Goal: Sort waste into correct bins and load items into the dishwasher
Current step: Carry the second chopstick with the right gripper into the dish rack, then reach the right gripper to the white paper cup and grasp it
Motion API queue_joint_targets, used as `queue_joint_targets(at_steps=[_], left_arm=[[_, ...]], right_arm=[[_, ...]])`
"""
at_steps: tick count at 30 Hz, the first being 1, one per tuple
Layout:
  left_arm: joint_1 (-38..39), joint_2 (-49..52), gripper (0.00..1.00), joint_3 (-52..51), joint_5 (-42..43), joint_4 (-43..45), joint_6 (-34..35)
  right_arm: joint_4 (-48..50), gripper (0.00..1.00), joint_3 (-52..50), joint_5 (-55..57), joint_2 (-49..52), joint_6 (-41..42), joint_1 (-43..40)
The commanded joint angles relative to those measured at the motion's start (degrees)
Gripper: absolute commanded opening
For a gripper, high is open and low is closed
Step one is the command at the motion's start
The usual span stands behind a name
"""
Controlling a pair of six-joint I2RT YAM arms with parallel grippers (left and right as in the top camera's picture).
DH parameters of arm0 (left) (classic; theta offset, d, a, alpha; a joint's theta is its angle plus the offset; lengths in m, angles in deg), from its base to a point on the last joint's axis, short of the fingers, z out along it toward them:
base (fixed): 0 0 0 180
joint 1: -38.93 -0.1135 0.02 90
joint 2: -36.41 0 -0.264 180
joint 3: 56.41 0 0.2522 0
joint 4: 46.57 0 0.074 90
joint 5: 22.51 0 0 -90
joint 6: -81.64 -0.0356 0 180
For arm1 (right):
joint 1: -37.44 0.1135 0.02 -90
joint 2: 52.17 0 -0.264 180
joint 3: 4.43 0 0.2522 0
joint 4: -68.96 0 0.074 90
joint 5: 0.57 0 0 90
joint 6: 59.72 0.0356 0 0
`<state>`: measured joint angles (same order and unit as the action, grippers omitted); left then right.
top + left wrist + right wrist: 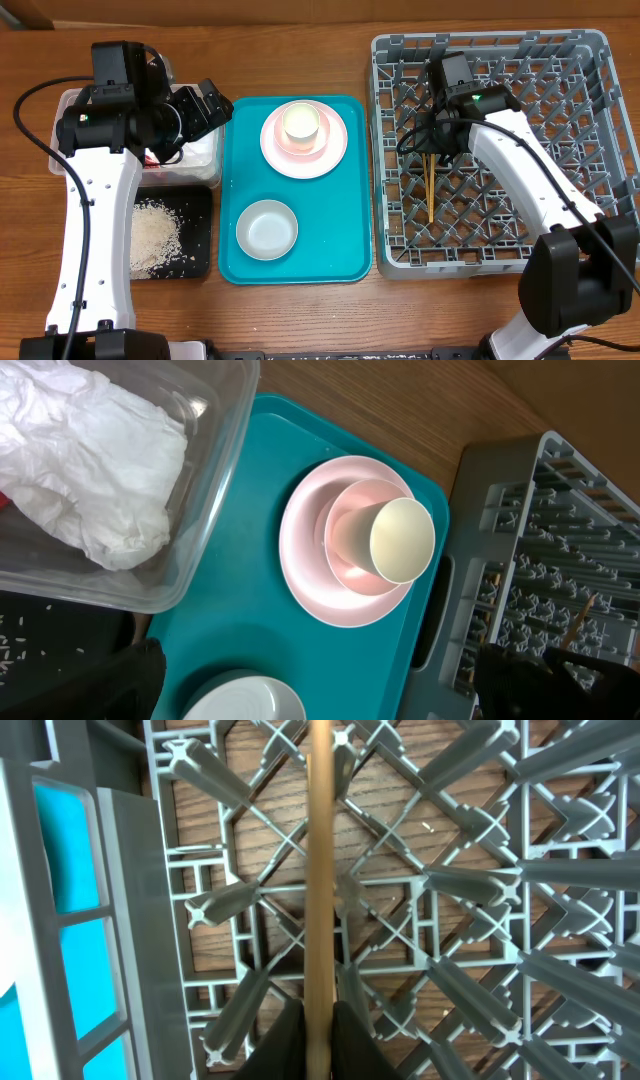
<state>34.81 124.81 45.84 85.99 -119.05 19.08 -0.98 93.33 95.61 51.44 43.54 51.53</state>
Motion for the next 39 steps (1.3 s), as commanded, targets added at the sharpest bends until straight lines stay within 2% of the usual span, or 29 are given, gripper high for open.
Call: queue_joint_targets(at_steps=[1,5,11,15,19,23,27,31,33,35,39], left_arm=[[-0.1,-0.4,1.0,1.5,0.8,0.1,-0.4],[-0.1,-0.4,1.0,1.5,0.8,0.1,-0.4],[-0.1,-0.4,1.0,1.5,0.8,0.1,-0.5],[-0.1,-0.4,1.0,1.5,0.8,0.1,-0.5],[-0.1,-0.4,1.0,1.5,0.8,0.1,-0.4],[-0.1,-0.4,1.0,1.5,0.8,0.1,-0.5],[-0.1,-0.4,1.0,1.5,0.8,0.1,-0.4],[-0.1,-0.4,1.0,1.5,0.8,0.1,-0.5],[-0.1,-0.4,1.0,1.5,0.8,0.1,-0.5],[-0.1,-0.4,1.0,1.5,0.8,0.0,-0.4],[-0.1,-0.4,1.0,1.5,0.8,0.0,-0.4]], right_arm=[[0.3,0.12,-1.6,-0.8,-0.3,-0.3,0.2],[0.8,0.12,-2.8,-4.8,-0.3,-2.6,0.2],[1.8,0.13,-3.0,-5.0,-0.3,-3.1,0.2],[1.8,0.2,-3.0,-5.0,-0.3,-3.1,0.2],[3.1,0.21,-2.9,-5.0,-0.3,-3.1,0.2],[2.3,0.28,1.9,-5.1,-0.3,-3.0,0.5],[-1.7,0.42,12.2,-5.1,-0.4,-3.0,2.1],[-3.5,0.42,20.0,-9.9,-0.4,-2.9,3.8],[-2.8,0.36,22.9,-14.4,-0.4,-3.1,4.6],[-2.3,0.32,25.2,-17.9,-0.3,-3.1,5.6],[-1.0,0.32,26.0,-18.8,-0.2,-5.4,8.7]])
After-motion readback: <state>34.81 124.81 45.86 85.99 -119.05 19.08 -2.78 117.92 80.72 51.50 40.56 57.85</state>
